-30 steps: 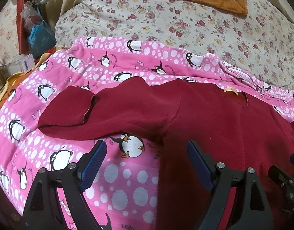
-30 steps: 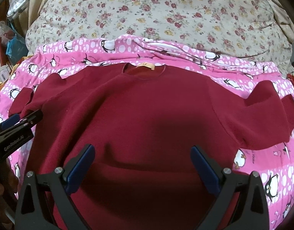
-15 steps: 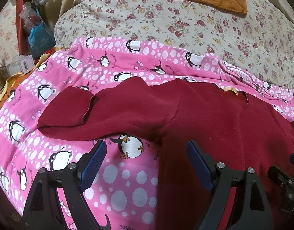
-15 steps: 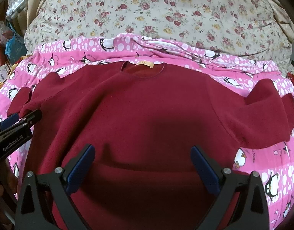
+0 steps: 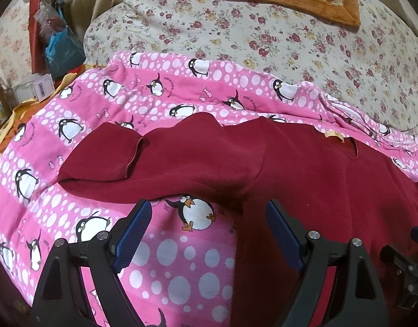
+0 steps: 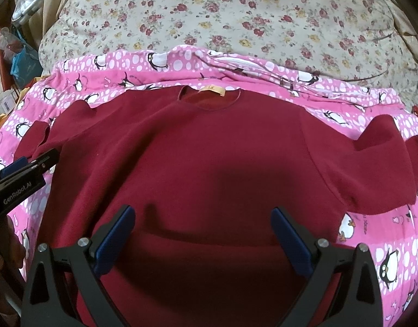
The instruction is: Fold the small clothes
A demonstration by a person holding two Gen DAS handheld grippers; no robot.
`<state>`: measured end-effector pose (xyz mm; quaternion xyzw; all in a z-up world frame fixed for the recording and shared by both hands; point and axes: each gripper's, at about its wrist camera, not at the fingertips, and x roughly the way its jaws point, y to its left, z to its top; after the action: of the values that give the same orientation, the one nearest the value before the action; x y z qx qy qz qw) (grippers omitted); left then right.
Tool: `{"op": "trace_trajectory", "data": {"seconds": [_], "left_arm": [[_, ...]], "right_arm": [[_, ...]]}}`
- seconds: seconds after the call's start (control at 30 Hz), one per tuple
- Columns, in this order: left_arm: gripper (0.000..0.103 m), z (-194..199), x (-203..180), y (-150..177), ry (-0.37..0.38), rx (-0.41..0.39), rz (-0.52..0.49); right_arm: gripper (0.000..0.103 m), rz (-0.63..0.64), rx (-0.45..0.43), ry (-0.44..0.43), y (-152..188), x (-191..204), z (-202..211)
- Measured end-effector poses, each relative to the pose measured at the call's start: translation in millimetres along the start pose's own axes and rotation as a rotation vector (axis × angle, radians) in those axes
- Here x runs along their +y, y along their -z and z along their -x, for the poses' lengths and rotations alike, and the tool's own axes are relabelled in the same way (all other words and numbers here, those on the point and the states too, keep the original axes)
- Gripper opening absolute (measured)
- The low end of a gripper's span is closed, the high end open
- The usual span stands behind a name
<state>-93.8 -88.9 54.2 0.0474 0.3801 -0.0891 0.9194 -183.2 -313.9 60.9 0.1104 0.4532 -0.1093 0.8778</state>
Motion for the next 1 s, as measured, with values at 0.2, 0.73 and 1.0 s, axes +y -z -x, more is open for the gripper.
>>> {"op": "trace_trajectory", "data": {"seconds": [0.2, 0.73, 1.0], "left_arm": [[0.068, 3, 13, -7, 0.002, 0.002, 0.02], [0.048, -45, 95, -35, -0.172, 0.127, 0.088], [0.042, -75, 109, -43, -0.141, 0.17, 0.134]], "right_arm": [[0.102, 0.0, 0.001, -0.009, 0, 0, 0], [0.102, -0.023, 0.015, -0.082, -4, -7, -4], [0.102, -0.025, 0.023, -0.102, -4, -8, -6]]}}
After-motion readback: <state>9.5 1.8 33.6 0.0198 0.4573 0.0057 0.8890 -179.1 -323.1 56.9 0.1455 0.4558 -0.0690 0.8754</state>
